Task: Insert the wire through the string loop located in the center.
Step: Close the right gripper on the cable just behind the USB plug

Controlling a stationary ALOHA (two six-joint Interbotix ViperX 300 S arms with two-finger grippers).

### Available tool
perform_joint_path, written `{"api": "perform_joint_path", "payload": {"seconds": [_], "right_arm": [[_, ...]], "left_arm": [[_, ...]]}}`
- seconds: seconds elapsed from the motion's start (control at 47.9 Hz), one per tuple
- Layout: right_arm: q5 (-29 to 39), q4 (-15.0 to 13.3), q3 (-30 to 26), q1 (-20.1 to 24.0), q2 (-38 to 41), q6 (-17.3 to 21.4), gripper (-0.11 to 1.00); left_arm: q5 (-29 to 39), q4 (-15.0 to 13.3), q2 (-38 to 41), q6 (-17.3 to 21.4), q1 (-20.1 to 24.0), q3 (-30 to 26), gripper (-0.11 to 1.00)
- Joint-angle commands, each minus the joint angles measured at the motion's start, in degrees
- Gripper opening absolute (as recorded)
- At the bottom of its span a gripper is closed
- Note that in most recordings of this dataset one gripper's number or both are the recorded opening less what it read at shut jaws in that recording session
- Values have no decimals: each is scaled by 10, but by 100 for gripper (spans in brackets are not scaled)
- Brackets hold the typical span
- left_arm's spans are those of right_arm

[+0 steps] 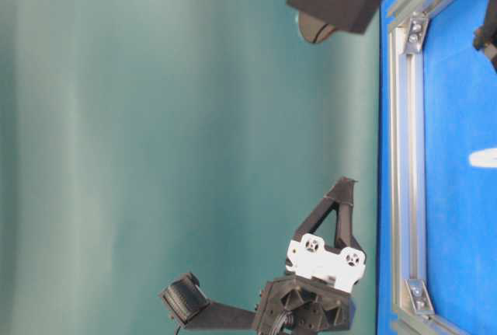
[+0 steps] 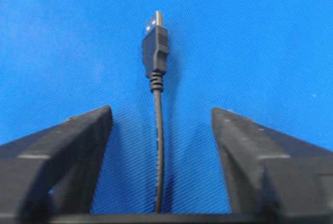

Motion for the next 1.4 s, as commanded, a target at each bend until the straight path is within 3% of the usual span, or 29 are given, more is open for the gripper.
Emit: {"api": "perform_joint_path", "payload": {"seconds": [0.0,0.146,0.272,0.648,0.961,1.379], "right_arm": [[-1,0,0,1,-20,-1,48],[-1,0,2,-1,-25,-1,12],[-1,0,0,-2,-25,-1,-3],[7,1,-4,-4,-53,2,-3],[100,1,-9,-4,-150,2,-3],[162,1,-27,-4,-182,2,-3]], "left_arm": [[-3,2,-18,-1,-1,-4,0],[-3,2,-18,-1,-1,-4,0],[-3,1,-18,-1,-1,-4,0],[-3,2,-18,-2,-4,-4,0],[-3,2,-18,-2,-6,-1,0],[-2,2,-19,-4,-6,1,0]]}}
